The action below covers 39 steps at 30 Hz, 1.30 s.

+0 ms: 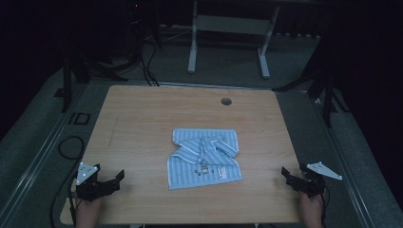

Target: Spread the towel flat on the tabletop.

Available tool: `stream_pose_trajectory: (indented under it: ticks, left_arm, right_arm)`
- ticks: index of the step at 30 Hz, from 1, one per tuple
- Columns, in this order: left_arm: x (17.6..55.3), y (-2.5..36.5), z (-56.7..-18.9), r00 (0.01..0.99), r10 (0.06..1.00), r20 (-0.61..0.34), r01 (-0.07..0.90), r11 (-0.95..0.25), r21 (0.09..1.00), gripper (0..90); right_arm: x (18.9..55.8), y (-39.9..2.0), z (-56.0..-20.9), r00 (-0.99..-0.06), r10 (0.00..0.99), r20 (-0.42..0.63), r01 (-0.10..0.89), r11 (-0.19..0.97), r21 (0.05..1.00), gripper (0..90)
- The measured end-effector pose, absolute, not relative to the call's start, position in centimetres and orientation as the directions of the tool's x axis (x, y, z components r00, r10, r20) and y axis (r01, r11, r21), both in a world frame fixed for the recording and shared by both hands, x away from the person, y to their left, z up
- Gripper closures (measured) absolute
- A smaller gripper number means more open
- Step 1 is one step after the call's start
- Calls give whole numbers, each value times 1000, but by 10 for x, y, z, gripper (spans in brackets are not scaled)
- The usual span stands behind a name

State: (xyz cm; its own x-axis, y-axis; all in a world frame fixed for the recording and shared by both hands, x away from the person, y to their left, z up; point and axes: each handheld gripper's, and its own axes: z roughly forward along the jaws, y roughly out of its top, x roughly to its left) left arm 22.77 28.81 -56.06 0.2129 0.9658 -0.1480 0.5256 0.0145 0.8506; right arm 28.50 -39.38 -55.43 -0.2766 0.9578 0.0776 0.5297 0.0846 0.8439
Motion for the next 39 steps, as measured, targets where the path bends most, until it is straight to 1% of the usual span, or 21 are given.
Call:
stream_pose_trajectory:
  ticks: [3, 4, 5, 7, 11, 14, 15, 16, 17, 18, 20, 21, 22, 23, 25, 29, 30, 31, 33, 36, 39]
  left_arm:
    - [229, 288, -561, 226, 963, -150, 547, 2, 837, 13]
    - [230, 289, -561, 252, 959, -131, 577, -40, 815, 13]
    - [230, 289, -561, 252, 959, -131, 577, -40, 815, 13]
    - [230, 289, -559, 297, 945, -134, 629, -88, 773, 13]
    - [232, 289, -556, 339, 932, -124, 668, -146, 729, 13]
    - [232, 287, -554, 391, 913, -114, 708, -220, 671, 13]
    - [232, 285, -553, 407, 911, -67, 724, -277, 632, 13]
    - [232, 285, -553, 407, 911, -67, 724, -277, 632, 13]
    - [233, 284, -552, 413, 908, -64, 739, -294, 606, 13]
    - [234, 283, -550, 426, 902, -75, 751, -306, 586, 13]
    - [236, 281, -542, 435, 897, -77, 774, -329, 541, 13]
    - [236, 281, -542, 435, 897, -77, 774, -329, 541, 13]
    - [238, 277, -535, 443, 895, -56, 781, -354, 515, 13]
    - [238, 277, -535, 443, 895, -56, 781, -354, 515, 13]
    - [242, 274, -528, 471, 881, -55, 796, -397, 456, 13]
    - [247, 269, -525, 501, 865, -35, 800, -447, 400, 13]
    - [249, 267, -524, 513, 858, -39, 798, -460, 390, 13]
    - [250, 265, -523, 523, 851, -46, 800, -471, 372, 13]
    - [252, 260, -521, 541, 841, -6, 786, -503, 360, 13]
    - [253, 254, -519, 574, 818, -15, 775, -538, 331, 13]
    - [255, 244, -519, 620, 784, -9, 758, -596, 264, 13]
  right_arm:
    - [284, -394, -554, -300, 950, 85, 534, 93, 840, 148]
    - [284, -394, -554, -308, 947, 87, 531, 95, 842, 148]
    - [284, -394, -554, -317, 944, 91, 530, 96, 843, 144]
    - [285, -395, -554, -337, 935, 108, 540, 98, 836, 137]
    - [288, -395, -553, -380, 918, 117, 552, 124, 824, 131]
    - [289, -395, -547, -441, 891, 105, 574, 190, 796, 131]
    - [290, -394, -545, -464, 879, 114, 590, 211, 780, 131]
    - [290, -394, -545, -464, 879, 114, 590, 211, 780, 131]
    - [290, -392, -543, -483, 870, 94, 593, 246, 767, 134]
    - [291, -387, -539, -527, 847, 62, 610, 327, 722, 134]
    - [292, -382, -537, -564, 823, 61, 633, 384, 672, 134]
    - [292, -382, -537, -564, 823, 61, 633, 384, 672, 134]
    - [294, -376, -534, -600, 799, 48, 642, 444, 625, 134]
    - [294, -376, -534, -600, 799, 48, 642, 444, 625, 134]
    - [295, -367, -529, -633, 774, -2, 637, 522, 567, 139]
    - [298, -359, -521, -674, 739, 14, 648, 582, 492, 139]
    - [298, -359, -521, -674, 739, 14, 648, 582, 492, 139]
    - [301, -356, -519, -691, 723, 15, 650, 612, 450, 140]
    - [301, -353, -519, -701, 713, -3, 644, 635, 427, 143]
    - [301, -348, -514, -713, 701, -3, 639, 651, 410, 160]
    - [301, -343, -512, -728, 685, 0, 645, 686, 337, 160]
